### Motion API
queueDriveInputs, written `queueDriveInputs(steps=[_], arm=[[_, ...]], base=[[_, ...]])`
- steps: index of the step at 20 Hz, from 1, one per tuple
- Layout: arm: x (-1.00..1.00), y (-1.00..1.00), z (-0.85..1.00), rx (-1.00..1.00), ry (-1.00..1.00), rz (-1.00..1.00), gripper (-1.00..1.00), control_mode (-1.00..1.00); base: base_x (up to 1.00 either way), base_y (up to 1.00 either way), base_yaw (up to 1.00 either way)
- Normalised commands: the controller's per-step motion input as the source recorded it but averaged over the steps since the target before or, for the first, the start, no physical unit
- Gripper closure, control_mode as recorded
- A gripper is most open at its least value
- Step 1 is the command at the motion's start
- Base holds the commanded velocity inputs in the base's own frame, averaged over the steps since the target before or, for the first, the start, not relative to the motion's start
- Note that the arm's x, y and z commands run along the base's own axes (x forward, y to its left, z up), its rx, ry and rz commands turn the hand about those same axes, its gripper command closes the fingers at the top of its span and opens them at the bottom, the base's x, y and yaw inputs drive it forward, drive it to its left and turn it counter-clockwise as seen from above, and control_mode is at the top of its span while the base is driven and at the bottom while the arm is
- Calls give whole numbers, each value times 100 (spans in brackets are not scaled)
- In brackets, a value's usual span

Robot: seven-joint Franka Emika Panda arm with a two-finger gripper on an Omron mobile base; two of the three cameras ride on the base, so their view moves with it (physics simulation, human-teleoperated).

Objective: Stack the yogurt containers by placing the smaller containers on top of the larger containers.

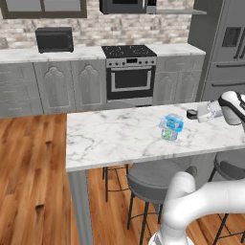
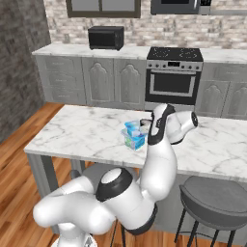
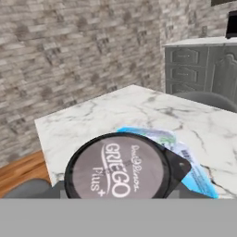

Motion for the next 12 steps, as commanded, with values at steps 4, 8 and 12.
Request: queueDriveInputs(steps=[4,8,12], arm=[[38,8,0,-2,0,0,100,-100],[41,5,0,-2,0,0,100,-100],[33,0,0,0,0,0,100,-100]], base=[[0,0,0],[0,0,0],[0,0,0]])
